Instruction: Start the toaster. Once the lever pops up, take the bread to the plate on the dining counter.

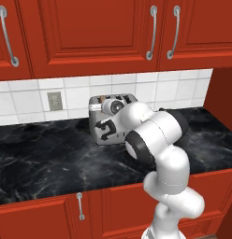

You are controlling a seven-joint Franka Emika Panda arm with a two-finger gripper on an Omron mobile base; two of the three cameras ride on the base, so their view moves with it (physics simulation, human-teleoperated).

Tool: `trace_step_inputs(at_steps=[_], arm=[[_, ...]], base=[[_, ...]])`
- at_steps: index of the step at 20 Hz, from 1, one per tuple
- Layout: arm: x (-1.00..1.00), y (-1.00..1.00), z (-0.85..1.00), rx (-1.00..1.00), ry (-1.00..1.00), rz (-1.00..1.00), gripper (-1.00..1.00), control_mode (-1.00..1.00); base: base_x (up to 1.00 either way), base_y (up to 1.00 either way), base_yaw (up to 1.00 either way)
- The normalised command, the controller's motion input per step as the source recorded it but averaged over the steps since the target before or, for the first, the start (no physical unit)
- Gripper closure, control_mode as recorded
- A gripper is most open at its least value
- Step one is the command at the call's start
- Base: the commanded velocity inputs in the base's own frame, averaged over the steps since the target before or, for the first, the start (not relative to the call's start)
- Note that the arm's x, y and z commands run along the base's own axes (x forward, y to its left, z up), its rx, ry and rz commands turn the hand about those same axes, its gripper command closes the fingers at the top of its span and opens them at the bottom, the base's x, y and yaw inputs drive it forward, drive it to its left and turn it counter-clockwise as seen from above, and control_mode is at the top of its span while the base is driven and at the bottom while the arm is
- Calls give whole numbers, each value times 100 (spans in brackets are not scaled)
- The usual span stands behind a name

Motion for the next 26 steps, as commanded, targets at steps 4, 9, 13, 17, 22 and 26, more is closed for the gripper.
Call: trace_step_inputs(at_steps=[4,9,13,17,22,26], arm=[[0,0,0,0,0,0,-100,-100],[0,0,0,0,0,0,-100,-100],[0,0,0,0,0,0,100,-100],[0,0,0,0,0,0,100,-100],[0,0,0,0,0,0,100,-100],[0,0,0,0,0,0,100,-100]], base=[[0,0,0],[0,0,0],[0,0,0],[0,0,0],[0,0,0],[0,0,0]])
